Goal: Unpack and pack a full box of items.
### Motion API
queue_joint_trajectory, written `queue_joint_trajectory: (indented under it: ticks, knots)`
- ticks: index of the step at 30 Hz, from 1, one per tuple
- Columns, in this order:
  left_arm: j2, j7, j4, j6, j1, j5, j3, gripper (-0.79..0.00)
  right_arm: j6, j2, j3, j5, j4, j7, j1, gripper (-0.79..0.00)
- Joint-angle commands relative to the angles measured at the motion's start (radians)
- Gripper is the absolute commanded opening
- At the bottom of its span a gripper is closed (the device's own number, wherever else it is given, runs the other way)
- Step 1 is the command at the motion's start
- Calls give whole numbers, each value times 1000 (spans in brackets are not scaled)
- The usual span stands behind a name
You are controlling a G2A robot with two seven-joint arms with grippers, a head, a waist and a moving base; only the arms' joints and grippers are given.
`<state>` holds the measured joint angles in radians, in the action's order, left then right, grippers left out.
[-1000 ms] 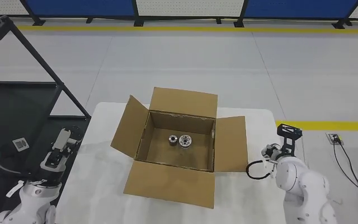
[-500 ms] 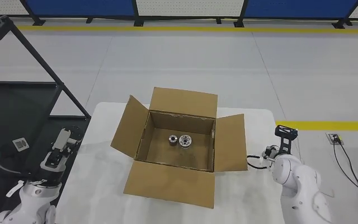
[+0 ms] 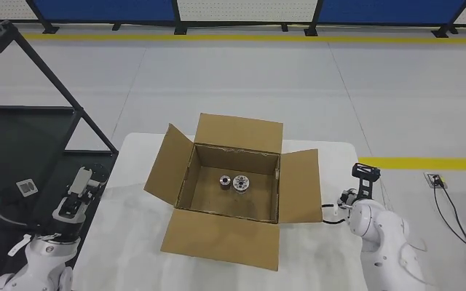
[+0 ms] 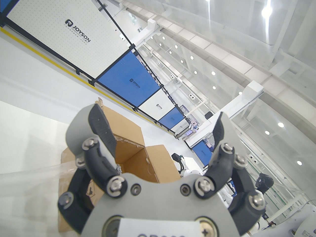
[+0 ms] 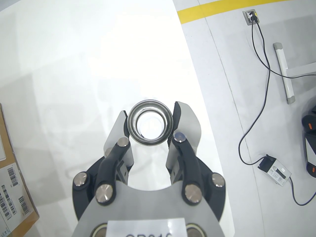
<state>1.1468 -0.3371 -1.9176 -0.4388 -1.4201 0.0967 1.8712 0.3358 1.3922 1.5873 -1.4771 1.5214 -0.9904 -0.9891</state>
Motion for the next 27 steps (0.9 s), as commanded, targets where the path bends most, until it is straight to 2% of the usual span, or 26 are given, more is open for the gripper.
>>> queue_joint_trajectory:
  ticks: [1, 2, 8, 13, 18, 23, 27]
  knots:
    - [0, 0, 0, 0, 0, 0, 0, 0, 2, 0, 2, 2, -1, 2, -1, -323]
    - [0, 0, 0, 0, 0, 0, 0, 0, 3, 0, 2, 4, -1, 3, -1, -3]
    - [0, 0, 0, 0, 0, 0, 0, 0, 6, -1, 5, 10, 12, 5, -7, 0]
    - [0, 0, 0, 0, 0, 0, 0, 0, 42, -1, 28, 27, 86, 41, -35, 0]
    - [0, 0, 0, 0, 0, 0, 0, 0, 101, 2, 62, 75, 246, 100, -96, 0]
    - [0, 0, 0, 0, 0, 0, 0, 0, 108, 5, 76, 139, 429, 170, -165, 0]
    - [0, 0, 0, 0, 0, 0, 0, 0, 76, 8, 53, 191, 565, 224, -219, 0]
